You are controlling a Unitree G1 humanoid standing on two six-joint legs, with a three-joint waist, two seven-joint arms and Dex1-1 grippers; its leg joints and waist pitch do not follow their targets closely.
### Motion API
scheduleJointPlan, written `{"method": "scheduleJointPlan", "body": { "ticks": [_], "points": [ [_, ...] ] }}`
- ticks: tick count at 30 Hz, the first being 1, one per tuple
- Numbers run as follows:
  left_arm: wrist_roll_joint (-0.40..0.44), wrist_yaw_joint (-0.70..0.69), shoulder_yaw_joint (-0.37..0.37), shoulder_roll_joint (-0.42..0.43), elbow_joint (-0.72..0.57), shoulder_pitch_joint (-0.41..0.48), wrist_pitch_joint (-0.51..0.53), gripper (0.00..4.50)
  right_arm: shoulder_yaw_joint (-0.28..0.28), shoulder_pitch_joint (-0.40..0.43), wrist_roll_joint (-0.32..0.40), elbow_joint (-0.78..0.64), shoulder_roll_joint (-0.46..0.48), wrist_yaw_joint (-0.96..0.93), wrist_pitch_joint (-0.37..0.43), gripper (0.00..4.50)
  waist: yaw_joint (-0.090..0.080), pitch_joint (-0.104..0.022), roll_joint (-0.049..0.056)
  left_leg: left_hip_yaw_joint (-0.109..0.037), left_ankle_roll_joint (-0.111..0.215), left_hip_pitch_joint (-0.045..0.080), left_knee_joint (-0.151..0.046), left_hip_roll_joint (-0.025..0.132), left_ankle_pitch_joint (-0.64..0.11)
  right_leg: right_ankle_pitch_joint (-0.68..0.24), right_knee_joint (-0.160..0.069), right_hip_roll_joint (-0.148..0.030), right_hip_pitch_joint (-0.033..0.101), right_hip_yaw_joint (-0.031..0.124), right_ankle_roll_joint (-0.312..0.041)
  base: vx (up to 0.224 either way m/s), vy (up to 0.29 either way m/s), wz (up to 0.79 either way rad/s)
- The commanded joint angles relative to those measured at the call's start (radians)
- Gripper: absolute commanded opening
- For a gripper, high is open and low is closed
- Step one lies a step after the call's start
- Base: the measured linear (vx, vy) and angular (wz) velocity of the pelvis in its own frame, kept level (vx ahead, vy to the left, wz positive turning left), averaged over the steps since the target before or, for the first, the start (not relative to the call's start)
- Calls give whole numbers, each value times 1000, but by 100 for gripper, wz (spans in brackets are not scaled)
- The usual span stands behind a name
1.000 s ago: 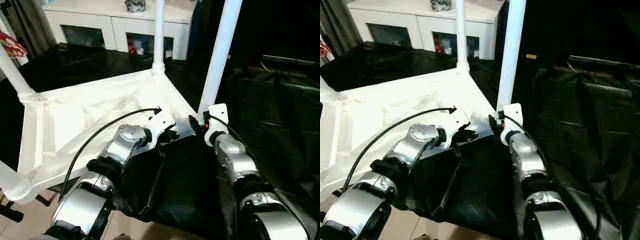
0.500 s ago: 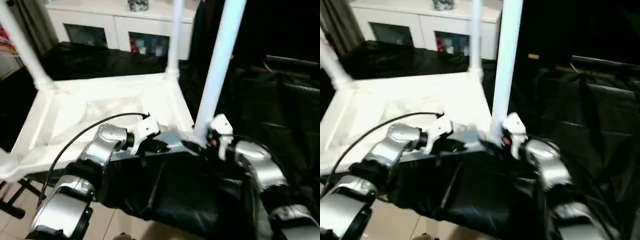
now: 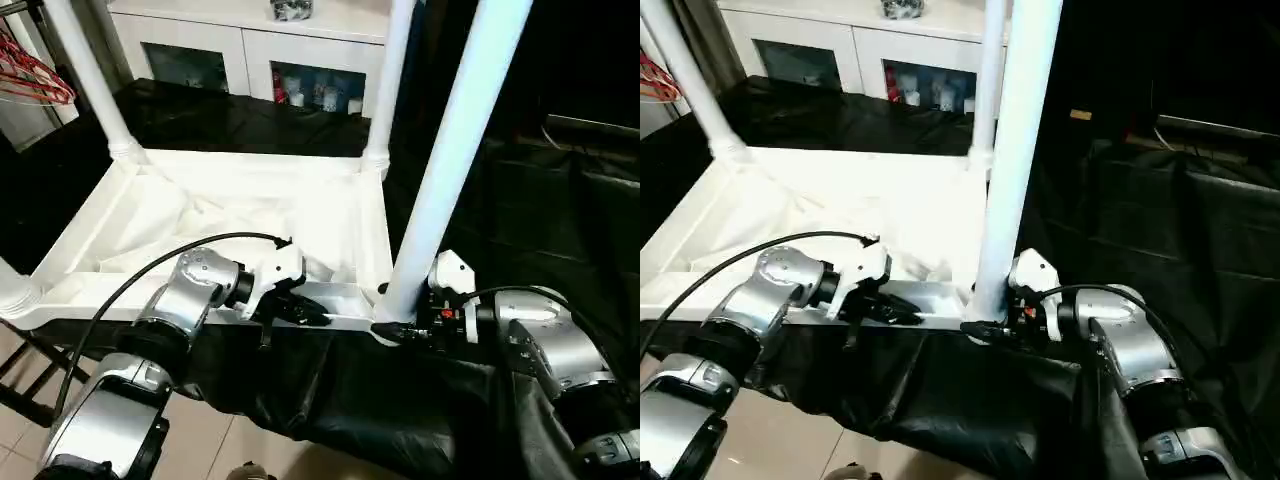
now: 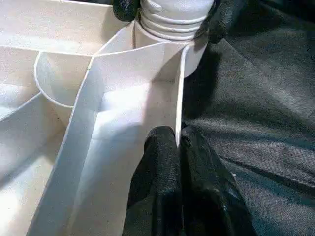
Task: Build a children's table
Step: Rotate leg to tighten
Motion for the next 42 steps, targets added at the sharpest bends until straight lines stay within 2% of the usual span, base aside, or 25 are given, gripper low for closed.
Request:
{"method": "scheduleJointPlan", "body": {
  "ticks": [1,6,7,8,9,11,13,15,16,18,19,20,22,23,24,26,27,29,31,33,35,41,42],
  "points": [
    [-38,48,25,-10,-32,-25,3,0,75,29,12,-41,29,70,12,293,0,-62,-11,-6,69,2,-53,32,-175,-193,-78,-83,57,47,-179,0,0,0],
    [-48,68,37,-30,-37,-23,13,0,63,38,31,-44,46,54,30,273,1,-63,-13,-5,73,2,-51,32,-161,-175,-76,-83,57,47,-186,0,0,0],
    [-46,107,44,-53,-36,-27,22,0,32,37,48,-34,84,-7,40,270,2,-63,-15,-5,74,2,-51,31,-160,-178,-75,-83,58,47,-184,0,0,0],
    [-46,107,44,-53,-36,-27,22,0,32,37,48,-34,84,-7,40,269,3,-62,-15,-5,73,1,-52,31,-158,-188,-76,-84,56,47,-182,0,0,0],
    [-34,159,45,-78,-26,-34,31,0,0,28,53,-4,125,-80,30,268,2,-62,-17,-5,69,1,-53,31,-167,-212,-80,-85,57,46,-174,0,0,0],
    [-21,207,45,-98,-12,-41,33,0,-22,18,53,22,154,-134,21,267,-3,-59,-17,-7,54,3,-56,30,-182,-254,-84,-88,54,46,-168,0,0,0],
    [-10,258,46,-120,6,-51,36,0,-42,4,48,56,183,-199,16,266,-9,-58,-16,-8,41,5,-58,29,-195,-295,-89,-87,53,46,-156,0,0,0],
    [15,380,48,-175,44,-79,51,0,-81,-39,14,154,249,-375,-10,266,-14,-58,-15,-9,30,6,-58,26,-200,-315,-91,-87,53,46,-148,0,0,0],
    [17,388,48,-179,46,-81,53,0,-84,-42,11,161,253,-388,-10,266,-14,-60,-13,-10,26,7,-58,27,-194,-308,-89,-89,53,46,-149,0,0,0],
    [37,480,46,-227,68,-105,75,0,-99,-86,-37,249,308,-559,-23,266,-22,-60,-11,-9,19,6,-58,27,-189,-280,-87,-86,51,48,-159,0,0,0],
    [38,483,46,-229,68,-106,76,0,-99,-88,-39,252,310,-566,-23,266,-25,-59,-8,-9,16,8,-58,26,-192,-274,-87,-84,50,48,-162,0,0,0],
    [45,516,46,-242,73,-113,83,0,-101,-102,-58,276,325,-621,-21,266,-28,-61,-8,-10,18,5,-58,23,-189,-254,-85,-84,57,47,-167,0,0,0],
    [49,537,47,-249,76,-117,88,0,-103,-111,-70,291,335,-656,-18,266,-32,-64,-9,-8,34,3,-54,22,-166,-194,-81,-83,59,49,-179,0,0,0],
    [54,557,46,-257,78,-119,90,0,-107,-125,-86,312,346,-703,-30,266,-31,-64,-5,-9,39,3,-54,22,-164,-184,-80,-84,59,49,-181,0,0,0],
    [62,606,49,-276,84,-125,92,0,-129,-161,-101,364,376,-789,-54,266,-34,-65,0,-9,37,3,-54,23,-162,-172,-79,-84,56,49,-186,0,0,0],
    [69,643,51,-295,88,-127,88,0,-157,-203,-103,422,407,-865,-86,266,-40,-63,-2,-8,33,5,-55,20,-180,-192,-83,-82,58,47,-190,0,0,0],
    [69,645,51,-296,88,-127,88,0,-159,-206,-103,426,409,-869,-89,266,-39,-65,-1,-8,34,5,-54,22,-183,-195,-82,-85,57,48,-191,0,0,0],
    [70,647,51,-298,84,-122,84,0,-166,-219,-101,444,416,-881,-103,321,-40,-64,2,-8,41,4,-55,22,-187,-188,-83,-83,58,49,-190,0,0,0],
    [64,601,41,-277,63,-97,52,0,-177,-226,-76,447,417,-826,-117,338,-38,-64,-3,-8,51,2,-55,22,-183,-175,-82,-83,60,48,-190,0,0,0],
    [55,544,36,-254,42,-80,39,0,-149,-211,-92,422,393,-775,-128,345,-38,-64,-1,-8,58,0,-55,22,-183,-176,-80,-84,62,48,-190,0,0,0],
    [53,523,33,-246,35,-74,34,0,-139,-205,-100,415,382,-762,-133,369,-42,-65,-2,-8,63,-2,-54,22,-174,-160,-79,-84,63,48,-194,0,0,0],
    [42,390,11,-183,-6,-38,7,0,-99,-181,-100,397,319,-574,-164,369,-46,-63,-1,-6,79,-3,-53,25,-181,-173,-80,-83,62,47,-201,0,0,0],
    [32,346,11,-157,-7,-31,-15,0,-66,-159,-99,367,278,-470,-179,369,-44,-62,0,-6,78,0,-54,25,-191,-195,-83,-82,60,45,-200,0,0,0]
  ]
}}
